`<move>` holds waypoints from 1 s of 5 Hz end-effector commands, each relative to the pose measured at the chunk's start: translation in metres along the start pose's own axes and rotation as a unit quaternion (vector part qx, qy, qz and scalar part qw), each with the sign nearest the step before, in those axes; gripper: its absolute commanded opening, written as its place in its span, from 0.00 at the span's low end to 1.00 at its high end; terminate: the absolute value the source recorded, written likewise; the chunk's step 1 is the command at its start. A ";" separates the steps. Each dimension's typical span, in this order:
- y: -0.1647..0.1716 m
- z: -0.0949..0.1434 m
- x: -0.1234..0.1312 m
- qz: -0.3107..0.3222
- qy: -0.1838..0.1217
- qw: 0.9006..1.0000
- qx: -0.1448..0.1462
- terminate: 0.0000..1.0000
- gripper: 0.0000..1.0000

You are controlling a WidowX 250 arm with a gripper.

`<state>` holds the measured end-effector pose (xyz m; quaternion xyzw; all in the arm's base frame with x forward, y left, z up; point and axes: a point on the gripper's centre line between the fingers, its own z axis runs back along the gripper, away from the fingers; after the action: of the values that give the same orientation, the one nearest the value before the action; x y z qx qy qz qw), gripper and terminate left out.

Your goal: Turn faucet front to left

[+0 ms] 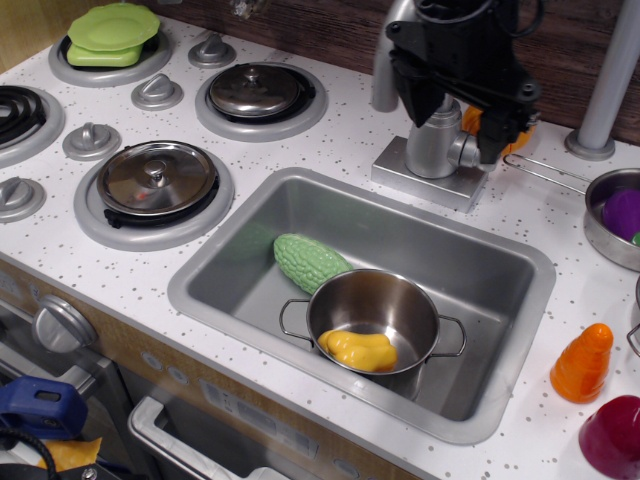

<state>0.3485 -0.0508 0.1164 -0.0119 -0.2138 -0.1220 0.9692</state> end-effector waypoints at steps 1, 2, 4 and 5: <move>0.024 0.001 0.007 -0.014 -0.029 0.999 0.006 0.00 1.00; 0.032 0.002 0.007 -0.019 -0.027 0.999 0.009 0.00 1.00; 0.053 0.000 0.010 -0.030 -0.031 0.999 -0.001 0.00 1.00; 0.062 0.001 0.013 -0.033 -0.027 0.999 -0.006 0.00 1.00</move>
<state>0.3694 0.0075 0.1111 -0.0193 -0.2157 -0.1531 0.9642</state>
